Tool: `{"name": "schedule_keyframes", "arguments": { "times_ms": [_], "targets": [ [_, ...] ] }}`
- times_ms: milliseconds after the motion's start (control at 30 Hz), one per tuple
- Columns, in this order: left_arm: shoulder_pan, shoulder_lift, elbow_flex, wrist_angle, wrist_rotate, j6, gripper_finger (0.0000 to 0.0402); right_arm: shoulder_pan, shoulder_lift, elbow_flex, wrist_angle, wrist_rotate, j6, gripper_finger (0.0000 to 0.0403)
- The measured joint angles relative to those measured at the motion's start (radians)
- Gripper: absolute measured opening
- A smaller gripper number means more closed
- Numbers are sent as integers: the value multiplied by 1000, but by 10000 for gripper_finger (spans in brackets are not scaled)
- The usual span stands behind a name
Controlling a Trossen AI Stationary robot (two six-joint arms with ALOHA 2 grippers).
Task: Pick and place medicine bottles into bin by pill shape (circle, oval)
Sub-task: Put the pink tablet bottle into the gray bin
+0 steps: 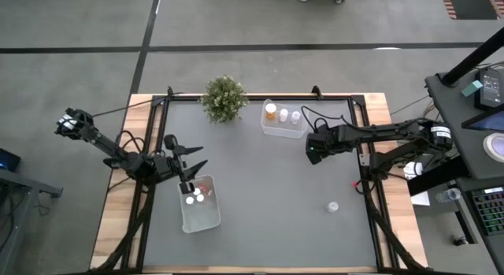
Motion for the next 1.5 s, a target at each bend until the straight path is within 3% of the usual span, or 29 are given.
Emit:
{"name": "schedule_keyframes", "arguments": {
  "times_ms": [167,333,533,800,933,1267,1500],
  "targets": [
    [0,61,0,0,0,-158,180,2,-56,55,18,-13,-97,121],
    [0,153,29,-1,-7,-322,180,4,-64,157,134,-97,-266,115],
    [-2,255,108,-8,-9,-371,180,63,-11,279,289,-189,-440,117],
    [-8,326,245,-268,-10,-514,180,205,172,477,278,-194,-595,118],
    [-11,347,307,-377,-11,-554,180,256,284,564,276,-253,-667,117],
    [-16,333,342,-404,-11,-546,180,321,548,733,276,-266,-780,119],
    [-16,320,340,-408,-11,-545,180,326,643,813,252,-266,-821,120]
  ]
}}
